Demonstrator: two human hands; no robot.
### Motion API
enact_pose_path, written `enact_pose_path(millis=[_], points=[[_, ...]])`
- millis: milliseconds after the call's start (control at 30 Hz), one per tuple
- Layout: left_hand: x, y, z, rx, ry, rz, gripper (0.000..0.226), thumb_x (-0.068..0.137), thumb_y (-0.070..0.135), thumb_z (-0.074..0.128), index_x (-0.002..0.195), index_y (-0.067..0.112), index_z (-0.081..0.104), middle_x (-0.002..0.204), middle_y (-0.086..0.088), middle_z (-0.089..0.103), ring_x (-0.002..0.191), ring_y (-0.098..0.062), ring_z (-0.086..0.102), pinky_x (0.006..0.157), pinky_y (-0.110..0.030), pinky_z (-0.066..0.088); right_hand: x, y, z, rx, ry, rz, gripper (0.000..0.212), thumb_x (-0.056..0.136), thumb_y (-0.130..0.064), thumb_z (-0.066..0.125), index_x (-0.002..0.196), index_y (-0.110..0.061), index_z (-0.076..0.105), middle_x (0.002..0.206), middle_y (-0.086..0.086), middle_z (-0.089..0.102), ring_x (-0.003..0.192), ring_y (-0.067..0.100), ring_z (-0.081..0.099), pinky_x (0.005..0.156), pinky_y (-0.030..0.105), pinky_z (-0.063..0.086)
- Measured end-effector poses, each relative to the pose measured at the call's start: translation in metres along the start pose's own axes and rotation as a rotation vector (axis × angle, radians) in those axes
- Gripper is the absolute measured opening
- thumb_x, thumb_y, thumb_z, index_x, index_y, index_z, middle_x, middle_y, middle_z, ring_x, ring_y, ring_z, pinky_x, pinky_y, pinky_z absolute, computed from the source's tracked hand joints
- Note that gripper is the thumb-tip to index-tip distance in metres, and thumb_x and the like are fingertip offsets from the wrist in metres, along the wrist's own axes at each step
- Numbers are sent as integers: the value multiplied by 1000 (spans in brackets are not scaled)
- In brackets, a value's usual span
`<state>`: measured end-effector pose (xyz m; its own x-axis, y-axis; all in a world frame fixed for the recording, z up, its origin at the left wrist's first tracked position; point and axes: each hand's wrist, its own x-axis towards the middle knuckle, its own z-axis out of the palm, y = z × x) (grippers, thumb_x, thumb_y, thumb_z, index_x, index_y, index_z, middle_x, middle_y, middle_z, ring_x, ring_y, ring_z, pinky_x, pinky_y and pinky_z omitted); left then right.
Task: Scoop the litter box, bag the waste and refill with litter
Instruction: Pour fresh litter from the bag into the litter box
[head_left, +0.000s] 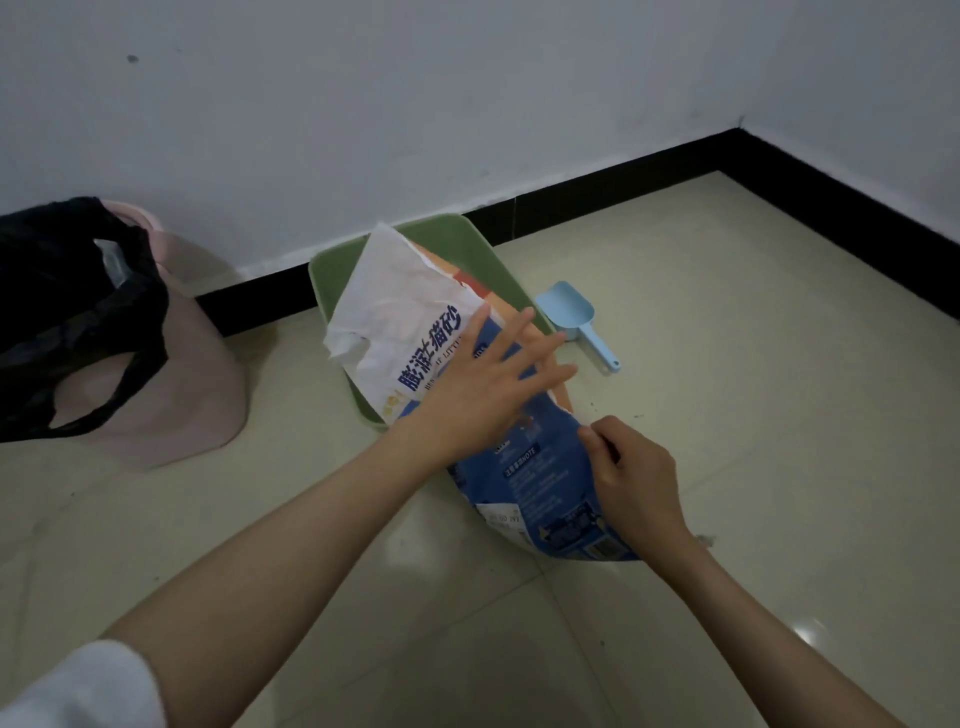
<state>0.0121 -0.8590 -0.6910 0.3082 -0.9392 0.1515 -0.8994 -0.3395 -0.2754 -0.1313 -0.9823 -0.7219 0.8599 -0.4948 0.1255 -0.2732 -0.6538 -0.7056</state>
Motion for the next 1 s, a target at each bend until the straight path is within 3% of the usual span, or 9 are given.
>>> enact_pose_path(millis=[67,133,200,300,400,667,767,867,1000], points=[[7,1,-3,7,24,-3,43,64,23,79,103,29,63,113,1,63,120,-28,53,109,-59,14,-1,1,-2,-21,-8,-1,31,98,-23,44,70,-9,48,58,-4,45,54,16,42,53,29,30],[10,3,-8,27,105,22,18,71,7,63,76,24,65,82,4,63,94,-22,63,107,-58,24,-4,3,-4,-72,-19,15,29,98,-26,42,72,-15,46,63,-5,46,59,18,44,54,29,31],[8,4,-6,-36,185,27,25,71,0,48,68,20,64,71,4,60,82,-21,63,108,-53,26,-9,5,-5,-175,-47,28,29,97,-37,41,74,-19,44,66,-8,44,65,18,45,56,29,33],[8,5,-2,-63,240,16,28,71,0,43,68,19,64,67,5,59,78,-21,62,107,-48,18,-21,11,-7,-440,-174,110,46,83,-62,49,101,-20,52,95,-5,56,91,19,55,70,31,44],[11,8,-3,-75,260,29,25,72,-1,50,70,19,64,67,5,59,78,-22,62,107,-48,16,-29,20,-15,-491,-258,268,69,77,-72,50,122,-20,43,123,-1,51,105,22,56,74,33,46],[13,8,-4,-109,275,51,10,74,14,70,79,23,69,81,5,66,90,-22,63,107,-50,19,-40,30,-21,-549,-313,141,48,98,-50,18,143,-32,22,114,6,59,92,26,63,67,31,44],[3,-13,-13,-102,316,-131,28,79,31,62,106,25,62,112,0,63,118,-26,52,106,-56,15,-38,35,-21,-518,-306,118,46,99,-45,18,142,-33,27,106,6,64,88,27,64,68,33,47],[-16,-44,-22,-159,392,-492,57,78,32,66,130,19,46,136,-10,46,133,-31,33,109,-56,11,-41,35,-19,-524,-271,124,45,100,-44,21,134,-22,41,102,7,65,85,27,65,70,34,50],[-27,-65,-33,-637,393,-971,98,72,45,71,146,13,16,154,-10,14,143,-25,11,115,-46,12,-41,32,-20,-546,-248,144,46,100,-43,22,123,-16,50,100,8,67,83,27,65,71,36,53]])
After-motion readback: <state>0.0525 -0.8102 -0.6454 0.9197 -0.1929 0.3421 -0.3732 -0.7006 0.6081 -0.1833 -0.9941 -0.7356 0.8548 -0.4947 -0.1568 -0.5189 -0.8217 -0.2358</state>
